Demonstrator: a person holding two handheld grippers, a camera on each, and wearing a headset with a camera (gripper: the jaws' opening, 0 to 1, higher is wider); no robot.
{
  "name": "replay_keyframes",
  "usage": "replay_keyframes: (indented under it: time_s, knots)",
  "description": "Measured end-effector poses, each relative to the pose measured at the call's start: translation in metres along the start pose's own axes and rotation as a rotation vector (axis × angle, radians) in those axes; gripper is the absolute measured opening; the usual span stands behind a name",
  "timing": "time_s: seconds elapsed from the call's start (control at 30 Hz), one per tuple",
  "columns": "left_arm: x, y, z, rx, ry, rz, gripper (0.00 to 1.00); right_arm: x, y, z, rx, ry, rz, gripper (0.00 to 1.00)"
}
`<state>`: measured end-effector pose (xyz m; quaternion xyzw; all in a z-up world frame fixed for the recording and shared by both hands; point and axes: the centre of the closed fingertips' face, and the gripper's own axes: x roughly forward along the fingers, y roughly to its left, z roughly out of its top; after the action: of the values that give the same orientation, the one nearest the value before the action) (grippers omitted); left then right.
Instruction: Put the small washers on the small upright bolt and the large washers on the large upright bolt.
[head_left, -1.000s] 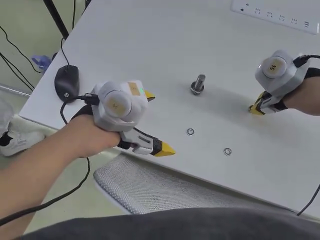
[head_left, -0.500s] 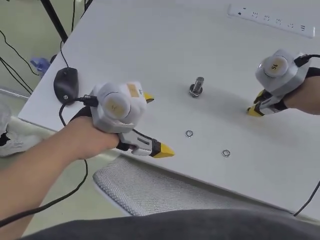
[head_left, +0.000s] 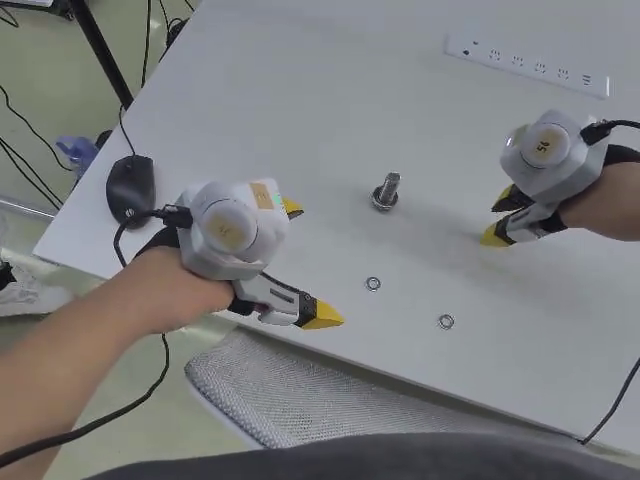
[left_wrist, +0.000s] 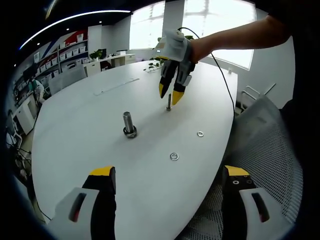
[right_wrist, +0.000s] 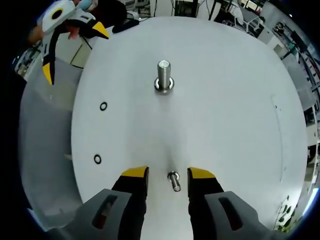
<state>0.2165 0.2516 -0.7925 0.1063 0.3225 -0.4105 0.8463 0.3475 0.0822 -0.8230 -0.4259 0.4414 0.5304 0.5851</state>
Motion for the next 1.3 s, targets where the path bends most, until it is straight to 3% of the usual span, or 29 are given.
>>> replay_keyframes:
  time_s: [0.27,0.6,1.3]
  knots:
    - [-0.002,0.003,0.005,0.009,-0.012,0.008,0.88,-0.014,0.018,0.01,-0.03,-0.05,0.005,0.33]
    - [-0.003,0.0,0.009,0.017,-0.019,0.005,0.87,-0.016,0.049,0.015,-0.043,-0.094,0.012,0.33]
    - [-0.006,-0.008,0.011,0.034,-0.016,-0.007,0.86,0.003,0.113,0.009,-0.057,-0.085,0.052,0.32]
